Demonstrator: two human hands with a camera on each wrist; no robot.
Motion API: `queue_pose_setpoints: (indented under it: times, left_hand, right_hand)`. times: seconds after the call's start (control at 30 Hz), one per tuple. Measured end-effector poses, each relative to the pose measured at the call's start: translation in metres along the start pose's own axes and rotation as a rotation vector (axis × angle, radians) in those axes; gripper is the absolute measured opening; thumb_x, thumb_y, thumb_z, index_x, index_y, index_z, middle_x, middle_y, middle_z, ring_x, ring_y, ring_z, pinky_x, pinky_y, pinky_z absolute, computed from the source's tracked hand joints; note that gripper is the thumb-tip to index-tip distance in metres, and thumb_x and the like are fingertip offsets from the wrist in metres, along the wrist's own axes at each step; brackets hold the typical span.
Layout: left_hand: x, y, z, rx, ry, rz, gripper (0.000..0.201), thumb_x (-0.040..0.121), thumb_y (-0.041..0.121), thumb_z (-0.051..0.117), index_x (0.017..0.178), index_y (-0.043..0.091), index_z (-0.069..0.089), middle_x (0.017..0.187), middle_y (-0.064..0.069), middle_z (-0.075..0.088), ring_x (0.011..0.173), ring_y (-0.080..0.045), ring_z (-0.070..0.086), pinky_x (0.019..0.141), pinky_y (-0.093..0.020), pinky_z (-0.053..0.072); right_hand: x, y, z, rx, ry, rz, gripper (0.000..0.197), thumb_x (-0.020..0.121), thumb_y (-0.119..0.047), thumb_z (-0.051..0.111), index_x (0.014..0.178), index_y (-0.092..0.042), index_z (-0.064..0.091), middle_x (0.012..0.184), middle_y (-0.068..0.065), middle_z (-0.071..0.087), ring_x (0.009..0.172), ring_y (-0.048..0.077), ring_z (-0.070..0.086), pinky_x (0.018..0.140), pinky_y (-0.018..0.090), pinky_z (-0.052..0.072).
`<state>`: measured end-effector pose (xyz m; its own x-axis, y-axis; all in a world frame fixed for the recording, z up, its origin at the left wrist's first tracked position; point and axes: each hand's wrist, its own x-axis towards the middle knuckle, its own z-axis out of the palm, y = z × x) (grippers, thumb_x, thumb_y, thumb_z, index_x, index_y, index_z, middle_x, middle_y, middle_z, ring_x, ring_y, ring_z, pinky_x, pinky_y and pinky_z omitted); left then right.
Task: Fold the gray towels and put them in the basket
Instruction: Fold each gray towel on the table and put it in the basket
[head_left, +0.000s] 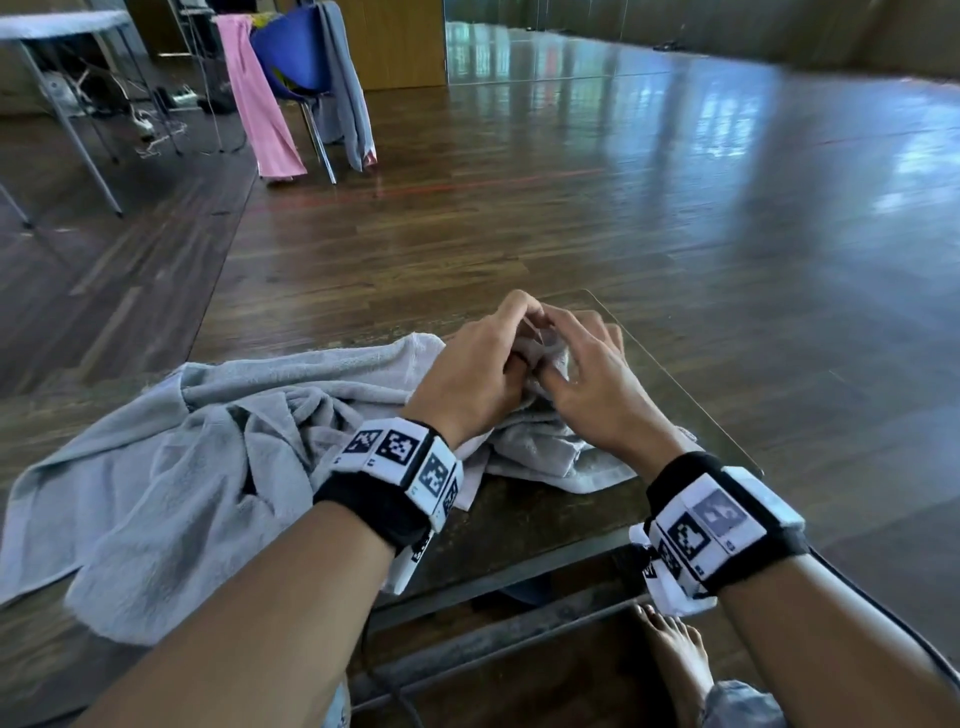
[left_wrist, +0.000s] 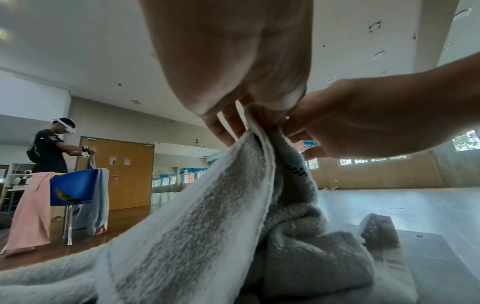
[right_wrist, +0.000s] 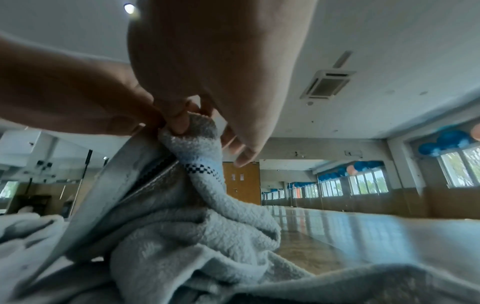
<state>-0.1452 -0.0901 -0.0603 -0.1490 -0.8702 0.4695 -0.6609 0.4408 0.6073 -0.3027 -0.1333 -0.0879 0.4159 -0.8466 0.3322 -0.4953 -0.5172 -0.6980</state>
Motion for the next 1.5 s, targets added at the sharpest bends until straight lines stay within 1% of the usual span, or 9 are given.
queue_pose_setpoints:
  times: [0.23,0.37,0.5,0.63,0.9,1.07,1.2,1.3,1.5]
  left_hand:
    - [0.0,-0.015,-0.004,0.228,0.048,-0.055,0.022,0.082,0.01,0.063,0.101,0.018,0.054,0.085,0.003,0.063,0.079,-0.017,0.059,0.07,-0.042,0.051]
    - [0.0,-0.026,-0.01,0.362,-0.02,-0.236,0.006,0.082,0.029,0.063,0.084,0.023,0.062,0.079,0.008,0.064,0.078,-0.016,0.061,0.07,-0.041,0.056]
    - [-0.002,-0.031,-0.018,0.294,0.018,-0.341,0.014,0.085,0.035,0.057,0.082,0.021,0.06,0.072,0.007,0.063,0.072,-0.018,0.062,0.062,-0.034,0.053]
    - [-0.001,-0.034,-0.03,0.226,0.155,-0.335,0.006,0.094,0.023,0.056,0.093,0.018,0.054,0.072,0.002,0.062,0.069,-0.021,0.062,0.062,-0.036,0.051]
    - [-0.017,-0.055,-0.053,0.353,0.157,-0.359,0.046,0.089,0.062,0.059,0.077,0.017,0.059,0.069,0.003,0.059,0.065,-0.017,0.056,0.057,-0.034,0.045]
    - [-0.032,-0.061,-0.052,0.324,0.061,-0.393,0.048,0.097,0.057,0.048,0.077,0.013,0.052,0.067,-0.002,0.055,0.063,-0.023,0.053,0.056,-0.035,0.04]
    - [-0.04,-0.057,-0.049,0.379,-0.466,-0.593,0.063,0.091,0.071,0.041,0.096,0.013,0.066,0.082,-0.009,0.071,0.074,-0.025,0.064,0.069,-0.036,0.051]
    - [-0.044,-0.058,-0.052,0.419,-0.762,-0.616,0.059,0.082,0.074,0.055,0.063,0.018,0.057,0.059,0.007,0.055,0.058,-0.012,0.051,0.058,-0.028,0.038]
    - [-0.036,-0.066,-0.044,0.26,-0.509,-0.55,0.026,0.089,0.042,0.068,0.078,0.019,0.066,0.075,0.006,0.062,0.074,-0.013,0.056,0.073,-0.031,0.046]
  right_hand:
    - [-0.001,0.007,-0.011,-0.148,0.215,0.009,0.018,0.081,-0.029,0.071,0.081,-0.028,0.053,0.088,-0.015,0.051,0.09,0.013,0.044,0.071,0.013,0.032]
    - [0.001,0.009,-0.022,-0.097,0.348,0.044,0.019,0.079,-0.012,0.064,0.073,-0.016,0.047,0.059,-0.007,0.048,0.057,0.006,0.043,0.051,0.024,0.032]
    - [0.002,0.015,-0.032,-0.092,0.412,0.1,0.027,0.079,-0.018,0.076,0.069,-0.012,0.052,0.056,-0.008,0.052,0.059,0.008,0.046,0.055,0.027,0.033]
    - [0.001,0.021,-0.043,-0.012,0.476,0.11,0.034,0.074,-0.033,0.085,0.067,-0.017,0.056,0.053,-0.014,0.055,0.052,-0.001,0.047,0.049,0.009,0.033]
    - [-0.007,0.029,-0.061,0.279,0.366,0.068,0.005,0.086,-0.041,0.077,0.085,-0.037,0.074,0.073,-0.018,0.068,0.067,0.001,0.059,0.06,0.016,0.048]
    - [-0.012,0.034,-0.047,0.15,0.333,0.187,0.009,0.095,-0.03,0.065,0.089,-0.024,0.069,0.074,-0.009,0.065,0.06,0.004,0.053,0.051,0.015,0.043]
    - [-0.018,0.035,-0.051,-0.139,-0.307,0.23,0.017,0.096,-0.025,0.061,0.09,-0.015,0.073,0.081,0.005,0.073,0.068,0.015,0.06,0.061,0.031,0.048]
    - [-0.022,0.037,-0.055,-0.287,-0.627,0.24,0.016,0.091,-0.031,0.065,0.081,-0.023,0.076,0.078,-0.002,0.072,0.068,0.012,0.063,0.063,0.03,0.049]
    - [-0.014,0.035,-0.036,-0.166,-0.232,0.176,0.009,0.089,-0.037,0.072,0.086,-0.03,0.076,0.094,-0.014,0.07,0.089,0.005,0.063,0.078,0.03,0.045]
